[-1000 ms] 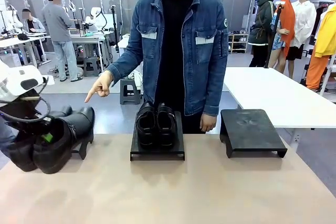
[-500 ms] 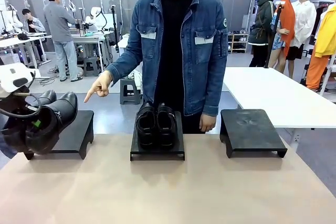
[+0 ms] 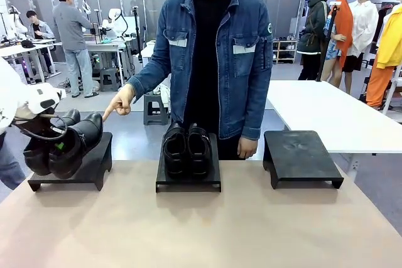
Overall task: Place the shoes on the stand as instructed by the person.
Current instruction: Pick up another pair of Shoes and place it on the Shoes Stand indicated by the person.
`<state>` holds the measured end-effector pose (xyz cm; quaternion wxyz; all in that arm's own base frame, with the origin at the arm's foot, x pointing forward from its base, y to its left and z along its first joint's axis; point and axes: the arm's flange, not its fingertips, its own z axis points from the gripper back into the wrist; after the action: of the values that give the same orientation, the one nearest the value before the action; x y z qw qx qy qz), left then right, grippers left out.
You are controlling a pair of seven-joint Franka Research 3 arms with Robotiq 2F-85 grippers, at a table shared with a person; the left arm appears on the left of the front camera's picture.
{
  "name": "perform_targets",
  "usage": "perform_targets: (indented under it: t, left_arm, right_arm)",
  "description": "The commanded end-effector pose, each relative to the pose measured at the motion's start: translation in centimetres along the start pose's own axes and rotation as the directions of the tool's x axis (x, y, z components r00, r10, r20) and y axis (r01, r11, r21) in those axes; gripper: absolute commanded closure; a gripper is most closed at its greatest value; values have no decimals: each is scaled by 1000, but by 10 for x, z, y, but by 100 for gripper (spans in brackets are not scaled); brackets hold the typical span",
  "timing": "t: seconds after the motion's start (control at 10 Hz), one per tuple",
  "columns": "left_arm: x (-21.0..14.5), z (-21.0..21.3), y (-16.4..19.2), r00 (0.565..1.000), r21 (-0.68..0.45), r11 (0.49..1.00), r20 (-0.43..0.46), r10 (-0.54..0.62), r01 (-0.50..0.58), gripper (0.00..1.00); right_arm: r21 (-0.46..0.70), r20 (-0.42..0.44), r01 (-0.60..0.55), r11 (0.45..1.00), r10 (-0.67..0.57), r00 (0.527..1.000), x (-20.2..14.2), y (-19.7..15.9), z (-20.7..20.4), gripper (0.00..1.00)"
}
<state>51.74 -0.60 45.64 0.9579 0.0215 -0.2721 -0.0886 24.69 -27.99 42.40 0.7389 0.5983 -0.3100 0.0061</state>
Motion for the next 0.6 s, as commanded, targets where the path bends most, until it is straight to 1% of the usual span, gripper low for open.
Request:
perform_targets:
  t: [0.0,0.1,0.3,0.5]
  left_arm:
    - [25,-14,9,999,-9,1000,52,8,-7,92]
    - [30,-23,11,999,8,1000,51,14,-15,92]
    - [32,-32,14,998,-10,999,54,41,-41,92]
    - [34,-43,15,997,-9,999,64,44,-44,92]
  right_arm:
    - [7,3,-7,1000,6,1000,-1,1,1,0]
    - [7,3,-7,1000,6,1000,-1,1,1,0]
    - [7,3,-7,1000,6,1000,-1,1,1,0]
    - [7,3,-7,1000,6,1000,-1,1,1,0]
